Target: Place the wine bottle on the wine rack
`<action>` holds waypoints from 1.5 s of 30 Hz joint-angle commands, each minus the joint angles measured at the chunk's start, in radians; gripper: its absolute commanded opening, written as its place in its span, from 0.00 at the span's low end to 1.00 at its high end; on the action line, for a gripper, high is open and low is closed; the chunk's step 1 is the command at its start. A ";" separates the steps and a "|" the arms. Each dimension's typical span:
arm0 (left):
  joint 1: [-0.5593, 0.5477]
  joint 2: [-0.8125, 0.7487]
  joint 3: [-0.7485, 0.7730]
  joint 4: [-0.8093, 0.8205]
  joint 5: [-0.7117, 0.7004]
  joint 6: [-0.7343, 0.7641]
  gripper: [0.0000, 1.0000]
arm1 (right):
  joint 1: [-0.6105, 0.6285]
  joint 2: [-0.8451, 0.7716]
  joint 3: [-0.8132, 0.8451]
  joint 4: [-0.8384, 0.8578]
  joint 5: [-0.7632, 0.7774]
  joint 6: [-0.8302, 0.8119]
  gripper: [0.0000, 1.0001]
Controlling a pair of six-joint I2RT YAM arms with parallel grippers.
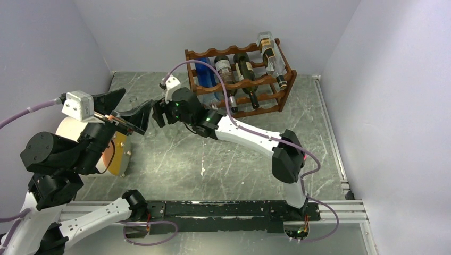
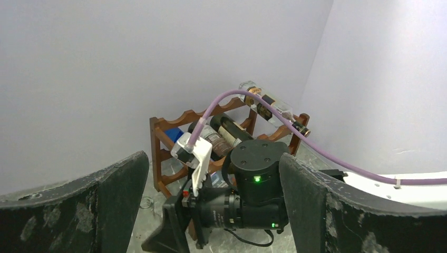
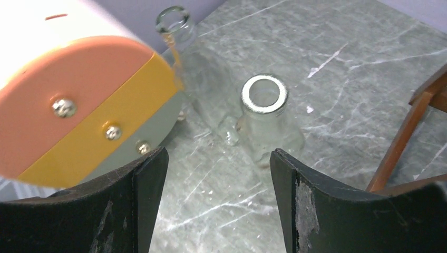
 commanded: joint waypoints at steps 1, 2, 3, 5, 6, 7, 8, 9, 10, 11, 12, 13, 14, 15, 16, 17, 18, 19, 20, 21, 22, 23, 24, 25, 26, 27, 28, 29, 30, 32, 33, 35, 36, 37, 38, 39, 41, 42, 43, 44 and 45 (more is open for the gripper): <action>0.004 -0.007 0.009 -0.040 -0.036 0.015 0.97 | -0.004 0.055 0.095 0.000 0.147 0.041 0.75; 0.003 -0.008 0.009 -0.040 -0.038 0.015 0.97 | -0.003 0.068 0.111 -0.007 0.159 0.037 0.75; 0.003 -0.011 0.009 -0.040 -0.037 0.015 0.97 | -0.003 0.085 0.125 -0.014 0.164 0.034 0.75; 0.004 -0.015 0.002 -0.033 -0.038 0.018 0.97 | -0.002 0.124 0.154 -0.020 0.146 0.011 0.75; 0.004 -0.016 -0.001 -0.028 -0.040 0.019 0.97 | -0.003 0.138 0.167 -0.021 0.128 -0.001 0.73; 0.004 -0.015 -0.003 -0.024 -0.041 0.021 0.98 | -0.003 0.152 0.189 -0.026 0.103 -0.015 0.69; 0.003 -0.014 -0.003 -0.025 -0.040 0.023 0.98 | -0.001 0.166 0.208 -0.038 0.087 -0.029 0.66; 0.004 -0.009 -0.002 -0.025 -0.039 0.025 0.98 | 0.000 0.176 0.222 -0.046 0.085 -0.040 0.65; 0.004 -0.005 -0.002 -0.022 -0.038 0.030 0.98 | 0.000 0.182 0.226 -0.046 0.089 -0.046 0.63; 0.004 0.000 -0.003 -0.017 -0.038 0.035 0.98 | 0.001 0.185 0.226 -0.044 0.092 -0.049 0.62; 0.003 0.004 -0.004 -0.015 -0.040 0.039 0.98 | 0.000 0.187 0.226 -0.040 0.097 -0.055 0.61; 0.004 0.008 -0.002 -0.014 -0.041 0.039 0.98 | 0.001 0.189 0.223 -0.034 0.105 -0.062 0.60; 0.004 0.011 -0.001 -0.014 -0.039 0.039 0.98 | 0.001 0.190 0.216 -0.020 0.113 -0.068 0.59; 0.004 0.011 -0.002 -0.014 -0.036 0.040 0.98 | 0.002 0.191 0.210 -0.009 0.122 -0.077 0.58; 0.003 0.013 -0.002 -0.013 -0.034 0.040 0.98 | 0.002 0.194 0.209 0.000 0.134 -0.087 0.58; 0.003 0.013 -0.002 -0.015 -0.033 0.040 0.98 | 0.001 0.198 0.209 0.008 0.148 -0.096 0.58; 0.003 0.014 -0.001 -0.019 -0.032 0.038 0.98 | 0.001 0.204 0.207 0.019 0.157 -0.106 0.58; 0.003 0.015 0.002 -0.025 -0.032 0.035 0.98 | 0.002 0.209 0.206 0.032 0.160 -0.120 0.58; 0.003 0.016 0.004 -0.030 -0.034 0.031 0.98 | 0.002 0.214 0.207 0.044 0.165 -0.133 0.58; 0.003 0.015 0.003 -0.034 -0.034 0.028 0.98 | 0.001 0.222 0.212 0.054 0.165 -0.145 0.58; 0.004 0.015 0.000 -0.034 -0.037 0.027 0.98 | 0.001 0.232 0.223 0.058 0.165 -0.156 0.58; 0.004 0.013 -0.002 -0.035 -0.039 0.026 0.98 | 0.001 0.244 0.239 0.055 0.166 -0.161 0.58; 0.004 0.014 -0.002 -0.037 -0.040 0.023 0.98 | 0.001 0.256 0.258 0.040 0.170 -0.165 0.58; 0.003 0.014 -0.002 -0.039 -0.040 0.023 0.98 | 0.001 0.265 0.275 0.032 0.177 -0.170 0.56; 0.003 0.015 -0.001 -0.043 -0.041 0.023 0.98 | 0.001 0.272 0.281 0.031 0.181 -0.175 0.53; 0.004 0.015 -0.001 -0.044 -0.043 0.024 0.98 | 0.000 0.273 0.276 0.042 0.189 -0.179 0.50; 0.004 0.015 -0.003 -0.042 -0.045 0.025 0.98 | 0.001 0.269 0.263 0.059 0.196 -0.182 0.46; 0.003 0.015 -0.005 -0.042 -0.047 0.027 0.98 | 0.002 0.265 0.250 0.073 0.200 -0.186 0.41; 0.004 0.016 -0.005 -0.042 -0.050 0.027 0.98 | 0.001 0.260 0.240 0.083 0.207 -0.187 0.36; 0.003 0.015 -0.006 -0.042 -0.051 0.029 0.98 | 0.001 0.257 0.233 0.089 0.222 -0.191 0.23; 0.004 0.016 -0.009 -0.038 -0.054 0.030 0.98 | 0.001 0.254 0.228 0.094 0.231 -0.194 0.18; 0.004 0.015 -0.015 -0.032 -0.056 0.034 0.98 | 0.003 0.238 0.215 0.104 0.242 -0.197 0.12; 0.004 0.013 -0.018 -0.029 -0.058 0.036 0.98 | 0.001 0.226 0.204 0.109 0.242 -0.200 0.10; 0.003 0.013 -0.020 -0.028 -0.061 0.037 0.98 | 0.002 0.213 0.193 0.113 0.239 -0.200 0.08; 0.003 0.012 -0.024 -0.026 -0.063 0.037 0.98 | 0.002 0.197 0.179 0.116 0.237 -0.201 0.06; 0.004 0.009 -0.030 -0.022 -0.070 0.038 0.98 | 0.001 0.176 0.159 0.117 0.234 -0.201 0.04; 0.003 0.005 -0.047 -0.011 -0.078 0.037 0.98 | 0.001 0.129 0.118 0.114 0.224 -0.192 0.01; 0.004 0.002 -0.060 -0.004 -0.084 0.036 0.98 | 0.001 0.096 0.091 0.118 0.218 -0.188 0.00; 0.004 0.001 -0.072 0.003 -0.087 0.035 0.98 | 0.000 0.059 0.056 0.127 0.212 -0.183 0.00; 0.004 -0.001 -0.084 0.014 -0.089 0.035 0.98 | -0.001 0.017 0.015 0.136 0.203 -0.180 0.00; 0.003 -0.001 -0.096 0.023 -0.092 0.034 0.97 | -0.002 -0.018 -0.024 0.146 0.195 -0.174 0.00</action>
